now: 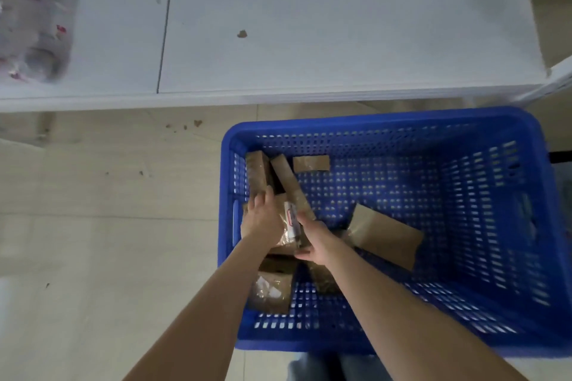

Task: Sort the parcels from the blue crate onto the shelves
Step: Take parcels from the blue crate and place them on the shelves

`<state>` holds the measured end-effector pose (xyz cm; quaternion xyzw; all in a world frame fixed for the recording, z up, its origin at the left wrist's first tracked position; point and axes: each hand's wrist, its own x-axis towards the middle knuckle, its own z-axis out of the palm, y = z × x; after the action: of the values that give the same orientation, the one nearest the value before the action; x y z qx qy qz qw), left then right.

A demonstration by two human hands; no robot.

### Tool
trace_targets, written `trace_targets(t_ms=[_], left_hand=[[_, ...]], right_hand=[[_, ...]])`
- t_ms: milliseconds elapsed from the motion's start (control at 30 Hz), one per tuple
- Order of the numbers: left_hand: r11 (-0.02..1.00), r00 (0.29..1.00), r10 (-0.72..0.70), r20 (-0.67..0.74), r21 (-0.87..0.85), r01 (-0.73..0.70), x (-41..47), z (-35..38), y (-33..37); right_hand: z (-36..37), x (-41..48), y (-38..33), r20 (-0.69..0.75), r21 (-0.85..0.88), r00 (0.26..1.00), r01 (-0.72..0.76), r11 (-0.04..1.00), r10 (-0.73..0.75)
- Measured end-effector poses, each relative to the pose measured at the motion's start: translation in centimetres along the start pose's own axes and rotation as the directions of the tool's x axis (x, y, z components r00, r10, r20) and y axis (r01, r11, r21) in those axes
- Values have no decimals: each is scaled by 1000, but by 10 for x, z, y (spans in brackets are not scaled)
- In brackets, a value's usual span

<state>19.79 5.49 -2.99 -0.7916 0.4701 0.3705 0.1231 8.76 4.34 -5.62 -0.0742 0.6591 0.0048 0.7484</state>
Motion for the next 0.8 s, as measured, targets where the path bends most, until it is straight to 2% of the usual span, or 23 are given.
trace_targets(t_ms=[100, 167, 233, 367, 533, 667, 800], left_hand=[[1000, 999, -7, 47, 12, 7, 16, 13, -3], [999, 999, -30, 41, -23, 31, 18, 16, -3], [991, 999, -30, 35, -128, 34, 13, 12, -2], [923, 998, 29, -62, -381, -50, -18, -14, 7], [741, 985, -88, -145, -671, -33, -89, -83, 40], [552, 991, -101, -83, -834, -13, -152, -145, 66], [391, 994, -98, -58, -920, -15, -211, -208, 83]], right_hand=[[5, 24, 6, 77, 230, 996, -51, 972, 34], [5, 24, 8, 43, 298, 998, -61, 953, 50], [-1, 15, 7, 20, 329, 998, -57, 943, 54], [-22, -33, -4, -17, 347, 1000, 6, 938, 0], [-42, -132, -32, -22, 339, 993, 115, 934, -114], [-45, -221, -53, 58, 390, 968, 202, 898, -243], [-38, -307, -75, 105, 387, 943, 254, 886, -316]])
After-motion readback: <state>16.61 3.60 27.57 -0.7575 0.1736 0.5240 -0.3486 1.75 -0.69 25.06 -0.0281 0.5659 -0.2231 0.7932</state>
